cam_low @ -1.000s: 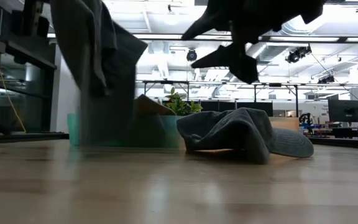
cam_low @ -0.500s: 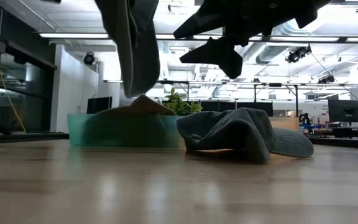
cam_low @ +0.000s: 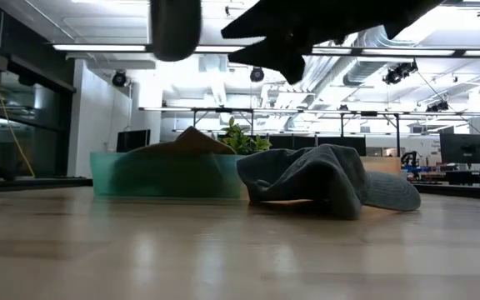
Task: Pick & Place hat
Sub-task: Put the left blue cap into the orange bin
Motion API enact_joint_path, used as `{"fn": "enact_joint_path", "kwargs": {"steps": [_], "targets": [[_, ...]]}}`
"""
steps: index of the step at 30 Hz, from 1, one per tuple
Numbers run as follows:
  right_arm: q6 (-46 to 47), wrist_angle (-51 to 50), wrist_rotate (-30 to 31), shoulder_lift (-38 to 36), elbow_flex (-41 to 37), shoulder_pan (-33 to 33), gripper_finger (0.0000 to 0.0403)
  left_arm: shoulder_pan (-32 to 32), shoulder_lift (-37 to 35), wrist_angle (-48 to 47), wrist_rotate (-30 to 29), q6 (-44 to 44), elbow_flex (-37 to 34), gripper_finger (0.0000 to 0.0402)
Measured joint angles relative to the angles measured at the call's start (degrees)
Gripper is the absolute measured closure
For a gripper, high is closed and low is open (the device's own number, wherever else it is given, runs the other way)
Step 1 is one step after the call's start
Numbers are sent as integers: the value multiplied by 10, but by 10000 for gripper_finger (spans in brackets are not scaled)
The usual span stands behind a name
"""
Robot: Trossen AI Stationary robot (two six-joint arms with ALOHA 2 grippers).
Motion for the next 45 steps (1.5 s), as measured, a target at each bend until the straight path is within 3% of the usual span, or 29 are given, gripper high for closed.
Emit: {"fn": "enact_joint_path", "kwargs": {"steps": [5, 13, 29, 35, 45], "targets": [[-87, 4, -3, 0, 16, -27, 181, 0, 0, -19, 0, -4, 12, 401], [-158, 4, -82, 0, 55, -74, 181, 0, 0, -19, 4, -4, 13, 401], [-167, -74, -279, 0, 121, -142, 181, 0, 0, -19, 4, -8, 13, 401], [-174, -67, -300, 5, 122, -152, 181, 0, 0, -18, 6, -8, 13, 401], [-161, -65, -372, 82, 184, -156, 181, 0, 0, -33, 7, -22, 13, 401]]}}
